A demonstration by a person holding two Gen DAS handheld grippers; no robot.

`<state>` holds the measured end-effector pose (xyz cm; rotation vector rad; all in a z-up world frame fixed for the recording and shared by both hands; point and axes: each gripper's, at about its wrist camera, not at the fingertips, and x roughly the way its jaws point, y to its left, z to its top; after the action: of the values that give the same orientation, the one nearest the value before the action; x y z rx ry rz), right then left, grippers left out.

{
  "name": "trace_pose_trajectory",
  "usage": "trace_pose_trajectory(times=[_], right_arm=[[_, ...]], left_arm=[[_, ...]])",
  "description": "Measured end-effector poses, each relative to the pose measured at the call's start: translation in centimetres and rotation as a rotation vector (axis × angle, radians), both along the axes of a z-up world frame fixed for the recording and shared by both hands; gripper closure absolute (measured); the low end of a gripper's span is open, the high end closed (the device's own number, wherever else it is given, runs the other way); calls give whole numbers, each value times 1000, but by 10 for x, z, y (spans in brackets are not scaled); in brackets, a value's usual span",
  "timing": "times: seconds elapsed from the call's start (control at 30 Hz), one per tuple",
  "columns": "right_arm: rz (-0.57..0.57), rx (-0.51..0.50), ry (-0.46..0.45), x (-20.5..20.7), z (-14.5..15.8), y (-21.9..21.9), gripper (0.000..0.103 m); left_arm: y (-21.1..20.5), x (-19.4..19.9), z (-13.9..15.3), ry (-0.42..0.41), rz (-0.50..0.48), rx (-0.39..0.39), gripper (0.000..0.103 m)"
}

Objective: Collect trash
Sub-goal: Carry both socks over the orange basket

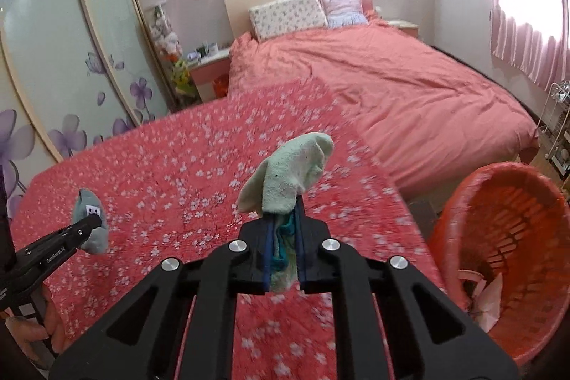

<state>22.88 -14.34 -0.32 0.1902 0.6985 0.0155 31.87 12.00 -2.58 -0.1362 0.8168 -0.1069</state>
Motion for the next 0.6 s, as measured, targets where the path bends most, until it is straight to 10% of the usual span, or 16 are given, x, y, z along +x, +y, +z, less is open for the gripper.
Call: trace_pose_trajectory(times=[0.6], right_arm=[[-120, -45, -181, -83, 42, -65, 93]], left_arm=[[-141, -58, 75, -110, -250, -11, 94]])
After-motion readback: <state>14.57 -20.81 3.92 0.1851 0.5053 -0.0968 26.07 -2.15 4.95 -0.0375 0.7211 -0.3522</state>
